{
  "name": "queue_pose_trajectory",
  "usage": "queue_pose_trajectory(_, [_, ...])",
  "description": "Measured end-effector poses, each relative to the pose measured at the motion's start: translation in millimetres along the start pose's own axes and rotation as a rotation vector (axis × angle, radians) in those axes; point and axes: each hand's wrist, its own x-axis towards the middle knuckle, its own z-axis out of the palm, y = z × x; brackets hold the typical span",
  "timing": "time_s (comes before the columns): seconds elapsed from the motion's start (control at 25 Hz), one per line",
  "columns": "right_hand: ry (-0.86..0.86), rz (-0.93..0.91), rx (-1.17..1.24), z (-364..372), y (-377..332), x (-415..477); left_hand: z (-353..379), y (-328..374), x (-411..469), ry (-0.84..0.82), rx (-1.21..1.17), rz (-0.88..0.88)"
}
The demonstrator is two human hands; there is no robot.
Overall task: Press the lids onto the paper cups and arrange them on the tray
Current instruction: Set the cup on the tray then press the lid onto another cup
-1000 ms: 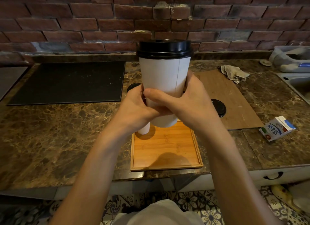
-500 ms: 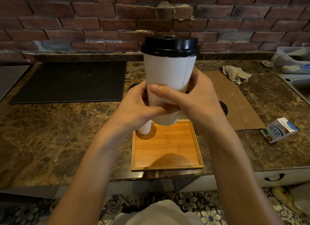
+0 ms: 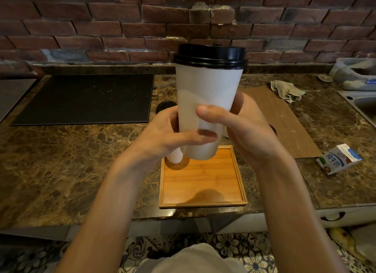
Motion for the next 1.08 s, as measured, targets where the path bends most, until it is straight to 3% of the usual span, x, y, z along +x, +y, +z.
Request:
queue_pose_trajectory(0.8, [0.197,-0.030,-0.297,11,-10,0,9,-1,5,0.169,0.076,0.037])
queue_pose_trajectory(1.08, [0.220,-0.063,-0.266,8,-11,-2,9,3,3,0.160,0.092,0.064])
